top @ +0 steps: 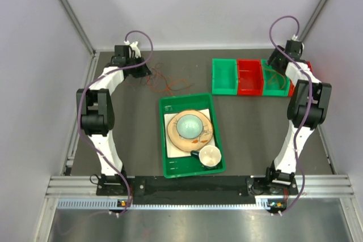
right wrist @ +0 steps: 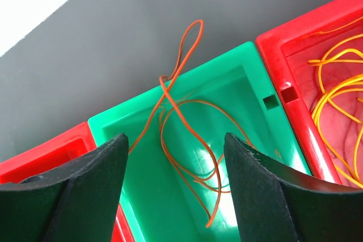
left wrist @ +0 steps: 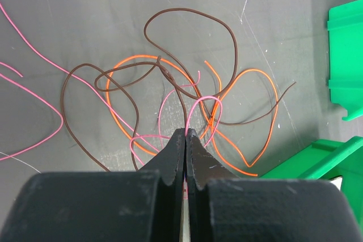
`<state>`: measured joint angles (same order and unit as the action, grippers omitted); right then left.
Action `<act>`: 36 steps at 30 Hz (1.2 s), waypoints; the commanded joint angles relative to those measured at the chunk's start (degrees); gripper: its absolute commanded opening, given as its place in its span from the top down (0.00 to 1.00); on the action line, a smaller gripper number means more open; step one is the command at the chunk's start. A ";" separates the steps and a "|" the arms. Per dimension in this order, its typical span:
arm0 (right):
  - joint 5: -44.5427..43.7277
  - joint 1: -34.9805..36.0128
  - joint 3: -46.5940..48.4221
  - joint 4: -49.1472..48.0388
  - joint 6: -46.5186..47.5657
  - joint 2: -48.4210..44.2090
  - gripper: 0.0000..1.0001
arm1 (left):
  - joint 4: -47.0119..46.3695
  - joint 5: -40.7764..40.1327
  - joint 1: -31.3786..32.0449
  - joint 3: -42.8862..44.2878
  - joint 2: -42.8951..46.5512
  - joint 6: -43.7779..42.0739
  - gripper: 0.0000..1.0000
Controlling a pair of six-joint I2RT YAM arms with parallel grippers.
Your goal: Untangle the cables
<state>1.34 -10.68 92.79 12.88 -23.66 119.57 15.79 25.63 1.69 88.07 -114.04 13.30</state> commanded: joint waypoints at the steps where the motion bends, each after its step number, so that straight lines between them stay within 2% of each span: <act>1: -0.82 -0.31 3.53 -1.99 -0.25 1.89 0.33 | -0.41 -0.05 0.33 2.02 -0.22 -1.00 1.00; 3: -0.73 -0.31 3.89 -1.90 -0.25 2.60 0.34 | -0.50 -0.14 0.33 2.02 -0.22 -1.08 1.00; 6: -0.82 -0.31 3.62 -2.16 -0.42 2.60 0.41 | -0.41 -0.14 0.33 1.93 -0.22 -1.00 1.00; 7: -0.90 -0.31 3.62 -2.07 -0.33 2.69 0.47 | -0.41 -0.14 0.33 2.01 -0.22 -1.00 1.00; 9: -0.90 -0.31 3.27 -2.34 -0.42 2.25 0.53 | -0.41 -0.05 0.33 2.02 -0.22 -0.91 1.00; 10: -0.82 -0.31 2.84 -2.60 -0.42 1.90 0.65 | -0.41 -0.05 0.33 2.10 -0.22 -0.91 1.00; 12: -0.82 -0.31 1.26 -3.74 -0.60 0.50 0.76 | -0.41 0.04 0.33 2.28 -0.22 -0.82 1.00; 13: -1.16 -0.31 0.73 -4.00 -0.60 0.06 0.93 | -0.41 0.04 0.33 2.28 -0.31 -0.82 1.00; 14: -1.17 -0.31 -0.41 -4.27 -0.60 -0.65 1.00 | -0.41 -0.05 0.33 2.28 -0.22 -0.82 1.00; 19: -1.17 -0.40 -4.37 -5.85 0.28 -6.17 1.00 | -0.41 0.22 0.33 2.28 -0.40 -0.82 1.00; 29: -3.01 -0.92 -20.26 -8.75 3.70 -21.82 1.00 | -0.85 1.27 0.33 1.93 -0.22 -0.38 1.00; 36: -4.07 -1.19 -31.52 -11.56 2.66 -32.46 1.00 | -1.47 2.06 0.42 1.31 0.48 0.06 1.00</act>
<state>-1.52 -11.27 66.04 4.64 -21.08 92.27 16.34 26.28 1.80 88.09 -114.41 13.39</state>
